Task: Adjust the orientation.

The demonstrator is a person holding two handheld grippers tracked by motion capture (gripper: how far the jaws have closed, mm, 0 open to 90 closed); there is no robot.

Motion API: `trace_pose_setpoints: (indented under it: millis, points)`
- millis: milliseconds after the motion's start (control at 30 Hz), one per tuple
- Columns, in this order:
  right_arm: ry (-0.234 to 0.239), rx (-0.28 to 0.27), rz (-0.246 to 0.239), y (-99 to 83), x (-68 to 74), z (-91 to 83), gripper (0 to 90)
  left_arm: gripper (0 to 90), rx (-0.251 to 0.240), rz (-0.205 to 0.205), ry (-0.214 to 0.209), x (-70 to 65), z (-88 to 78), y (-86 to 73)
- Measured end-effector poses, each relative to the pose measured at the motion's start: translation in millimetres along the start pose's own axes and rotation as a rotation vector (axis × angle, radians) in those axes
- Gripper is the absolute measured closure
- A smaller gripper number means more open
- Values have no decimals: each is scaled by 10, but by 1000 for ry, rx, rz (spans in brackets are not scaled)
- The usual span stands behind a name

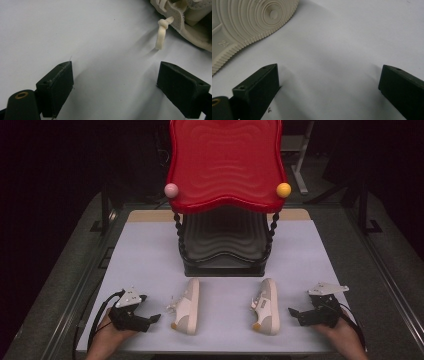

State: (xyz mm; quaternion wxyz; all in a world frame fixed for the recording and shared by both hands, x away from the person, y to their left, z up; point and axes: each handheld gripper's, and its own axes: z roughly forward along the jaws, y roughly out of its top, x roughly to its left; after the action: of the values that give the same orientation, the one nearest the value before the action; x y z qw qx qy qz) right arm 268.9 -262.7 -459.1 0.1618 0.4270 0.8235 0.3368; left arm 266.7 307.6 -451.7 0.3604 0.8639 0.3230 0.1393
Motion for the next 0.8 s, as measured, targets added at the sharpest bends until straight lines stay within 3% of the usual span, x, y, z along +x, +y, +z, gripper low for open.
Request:
trace_pose_setpoints:
  millis: [400,500,533,633,667,800]
  points:
    - [0,1,2,1,1,0,24,161,32,-18,2,-12,-45,35]
    - [0,1,2,1,0,1,24,242,18,-31,-3,-7,-91,40]
    - [0,2,2,2,0,1,24,277,-15,-40,-6,-9,-156,56]
    - [0,2,2,2,0,2,23,401,-47,-49,-19,-17,-232,81]
    - [1,3,3,2,0,2,23,401,-63,-48,-26,-30,-277,103]
    - [1,3,4,3,2,2,23,626,-124,-47,-64,-97,-397,232]
